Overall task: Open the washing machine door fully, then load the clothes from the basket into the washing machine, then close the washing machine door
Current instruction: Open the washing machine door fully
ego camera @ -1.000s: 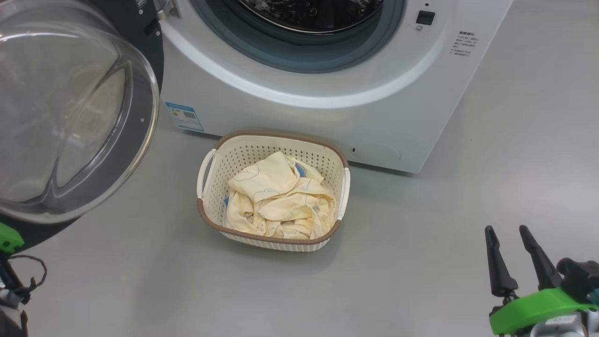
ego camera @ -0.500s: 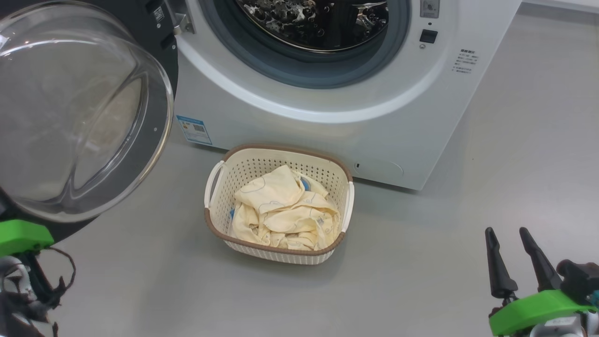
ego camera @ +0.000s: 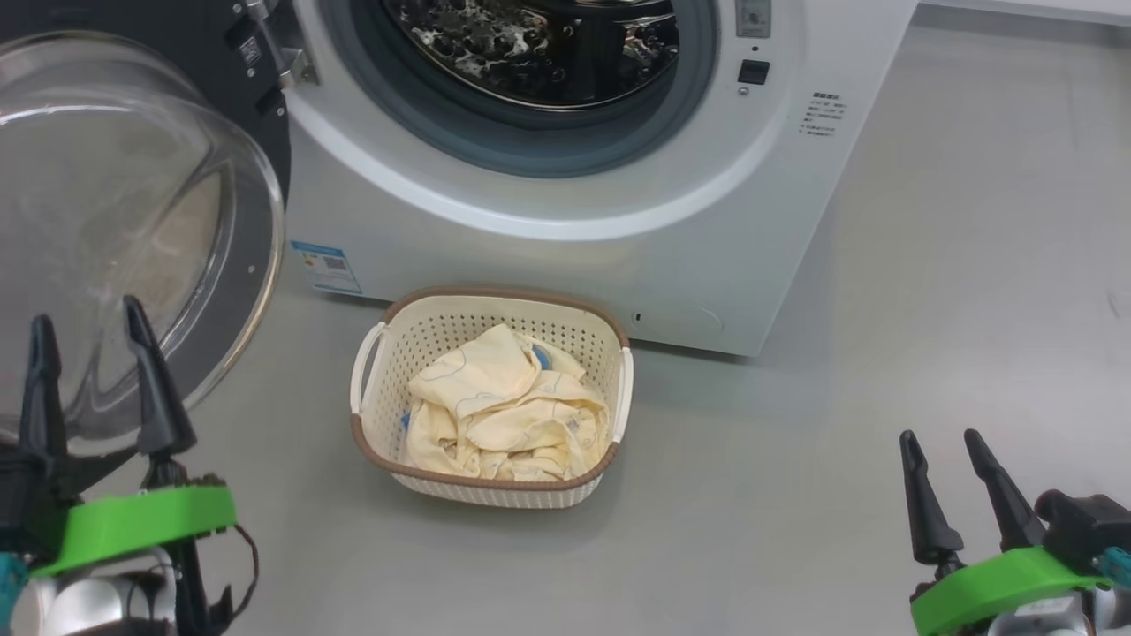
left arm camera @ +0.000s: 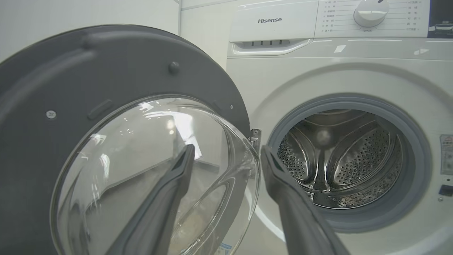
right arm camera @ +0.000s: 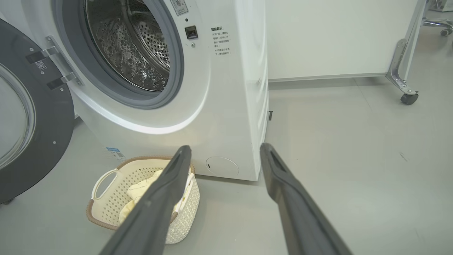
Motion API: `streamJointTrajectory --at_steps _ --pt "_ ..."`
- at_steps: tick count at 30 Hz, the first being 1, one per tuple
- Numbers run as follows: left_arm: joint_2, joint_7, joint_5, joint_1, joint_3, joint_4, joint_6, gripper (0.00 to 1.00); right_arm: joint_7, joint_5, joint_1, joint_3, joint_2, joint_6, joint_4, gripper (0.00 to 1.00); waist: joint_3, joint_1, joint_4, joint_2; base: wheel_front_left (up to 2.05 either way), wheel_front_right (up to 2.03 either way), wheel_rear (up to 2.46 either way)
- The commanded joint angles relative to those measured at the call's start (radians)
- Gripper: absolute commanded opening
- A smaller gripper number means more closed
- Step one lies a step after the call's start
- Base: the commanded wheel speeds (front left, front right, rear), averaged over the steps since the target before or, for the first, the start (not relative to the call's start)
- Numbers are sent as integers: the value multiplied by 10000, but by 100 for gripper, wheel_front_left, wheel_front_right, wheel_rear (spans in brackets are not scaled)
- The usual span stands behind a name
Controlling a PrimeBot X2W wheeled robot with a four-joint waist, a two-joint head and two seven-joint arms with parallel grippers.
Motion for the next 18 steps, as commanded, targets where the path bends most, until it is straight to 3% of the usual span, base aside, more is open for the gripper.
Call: streamJointTrajectory --at_steps 1,12,18 --pt "163 -64 65 -60 259 -403 -75 100 -97 -29 -399 184 -177 -27 -316 100 -22 0 -302 0 0 0 0" --pt "-109 -64 -120 1487 351 -365 -555 100 -97 -82 -377 201 -88 -27 -291 100 -200 0 -1668 0 0 0 0" --pt "-185 -64 -3 2116 276 -173 -794 100 -97 -90 -131 70 -84 -27 -305 100 -404 0 -1944 0 0 0 0"
